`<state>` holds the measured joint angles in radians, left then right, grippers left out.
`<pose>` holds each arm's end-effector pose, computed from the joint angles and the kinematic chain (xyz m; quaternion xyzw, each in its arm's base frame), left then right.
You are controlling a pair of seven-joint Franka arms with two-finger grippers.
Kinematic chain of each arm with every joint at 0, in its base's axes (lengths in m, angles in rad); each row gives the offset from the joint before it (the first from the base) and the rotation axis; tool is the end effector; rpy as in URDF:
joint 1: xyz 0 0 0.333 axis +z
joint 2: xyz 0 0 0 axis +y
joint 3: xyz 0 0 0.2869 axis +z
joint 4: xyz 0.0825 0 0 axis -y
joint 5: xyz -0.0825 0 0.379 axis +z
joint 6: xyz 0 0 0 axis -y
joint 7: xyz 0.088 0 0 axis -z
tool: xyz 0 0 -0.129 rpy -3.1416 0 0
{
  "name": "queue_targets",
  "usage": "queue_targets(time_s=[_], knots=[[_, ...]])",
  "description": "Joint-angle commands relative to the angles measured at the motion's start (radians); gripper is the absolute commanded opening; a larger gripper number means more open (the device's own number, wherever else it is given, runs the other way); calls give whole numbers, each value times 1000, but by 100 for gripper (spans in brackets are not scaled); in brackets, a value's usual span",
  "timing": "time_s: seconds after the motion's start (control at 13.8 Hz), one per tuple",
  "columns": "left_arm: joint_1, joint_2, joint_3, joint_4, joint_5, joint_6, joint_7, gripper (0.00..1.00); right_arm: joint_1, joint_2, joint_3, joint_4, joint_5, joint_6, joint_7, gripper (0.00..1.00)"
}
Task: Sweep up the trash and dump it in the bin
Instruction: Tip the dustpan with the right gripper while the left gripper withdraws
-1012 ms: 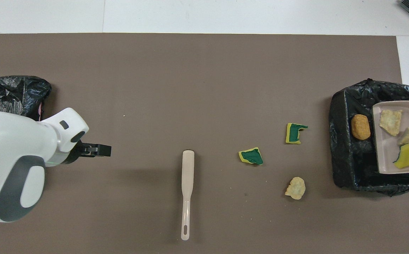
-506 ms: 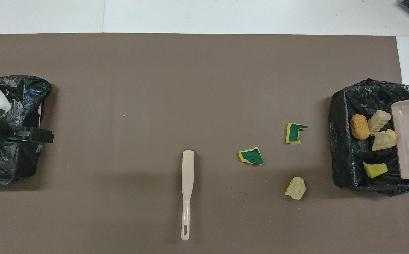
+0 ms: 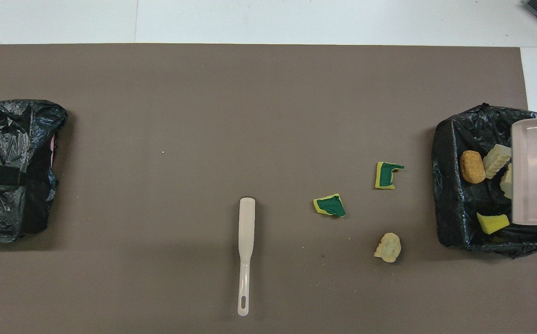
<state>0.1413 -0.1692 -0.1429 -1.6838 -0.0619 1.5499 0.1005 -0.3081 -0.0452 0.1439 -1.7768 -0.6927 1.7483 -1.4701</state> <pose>0.4997 -0.0145 0.6067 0.9984 -0.0514 0.0177 0.0181 0.5323 -0.1590 0.5421 0.7115 0.6162 -0.2411 0.2365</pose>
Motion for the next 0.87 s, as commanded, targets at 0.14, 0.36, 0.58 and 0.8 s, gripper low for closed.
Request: queue_targets(time_s=[0.14, 0.36, 0.58, 0.8], knots=[[-2, 5, -11, 13, 11, -37, 13, 100, 7, -4, 14, 0, 233, -38, 129, 0], [-3, 8, -17, 21, 11, -53, 4, 100, 73, 4, 17, -7, 332, -73, 276, 0], [-80, 11, 58, 52, 13, -114, 4, 100, 155, 7, 17, 0, 456, -85, 553, 0], [-134, 7, 108, 44, 13, -100, 5, 100, 197, 13, 19, 8, 525, -70, 753, 0]])
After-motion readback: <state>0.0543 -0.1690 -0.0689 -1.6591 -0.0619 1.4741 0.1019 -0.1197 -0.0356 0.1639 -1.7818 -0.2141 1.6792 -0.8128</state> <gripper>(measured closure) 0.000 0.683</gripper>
